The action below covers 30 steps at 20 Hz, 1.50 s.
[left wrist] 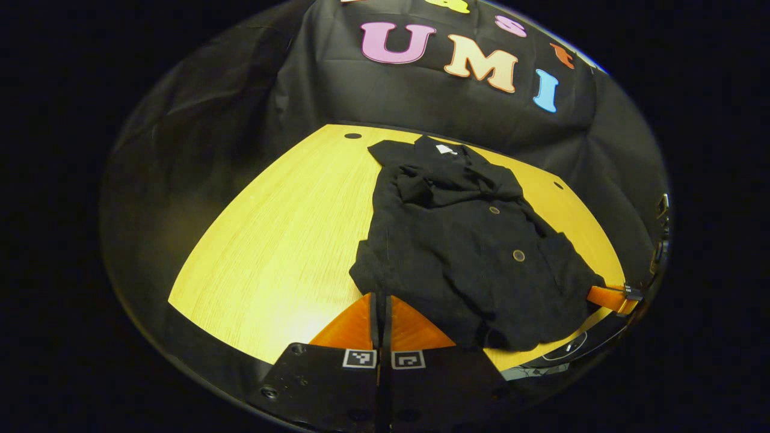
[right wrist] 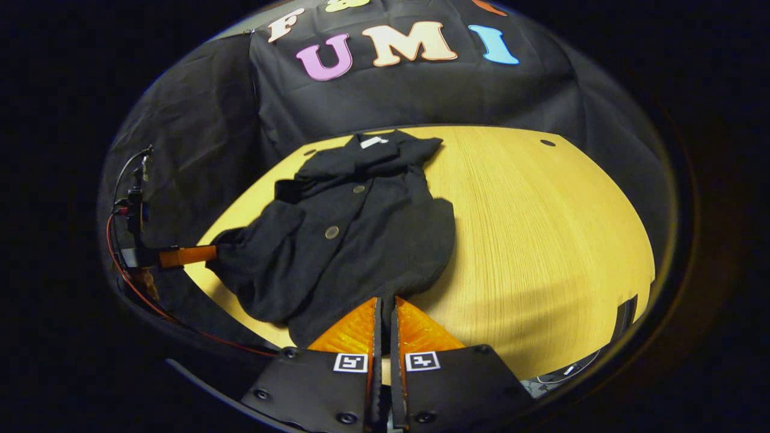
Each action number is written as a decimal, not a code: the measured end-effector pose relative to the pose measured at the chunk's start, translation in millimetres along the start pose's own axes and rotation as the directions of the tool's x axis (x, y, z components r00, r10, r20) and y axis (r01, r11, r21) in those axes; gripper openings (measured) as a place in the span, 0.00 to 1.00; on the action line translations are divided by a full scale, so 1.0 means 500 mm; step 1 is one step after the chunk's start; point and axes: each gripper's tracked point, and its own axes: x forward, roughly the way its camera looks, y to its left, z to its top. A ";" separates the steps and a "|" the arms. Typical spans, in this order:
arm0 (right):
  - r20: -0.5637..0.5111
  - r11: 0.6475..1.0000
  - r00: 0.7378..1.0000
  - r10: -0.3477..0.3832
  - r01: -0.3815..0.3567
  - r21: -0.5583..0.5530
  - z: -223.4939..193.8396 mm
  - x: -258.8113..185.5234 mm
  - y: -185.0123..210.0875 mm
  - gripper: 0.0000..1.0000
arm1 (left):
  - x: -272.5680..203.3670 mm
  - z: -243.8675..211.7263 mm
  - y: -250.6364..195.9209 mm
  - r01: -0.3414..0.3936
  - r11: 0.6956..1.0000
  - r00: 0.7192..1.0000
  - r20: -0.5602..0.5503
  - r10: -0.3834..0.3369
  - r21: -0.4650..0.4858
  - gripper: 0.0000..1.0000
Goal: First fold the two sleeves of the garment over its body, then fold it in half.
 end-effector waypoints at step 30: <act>0.352 1.000 0.936 -0.005 0.001 0.014 0.574 0.111 0.015 0.08 | 0.164 0.552 -0.064 0.083 0.984 0.937 0.324 -0.130 0.156 0.00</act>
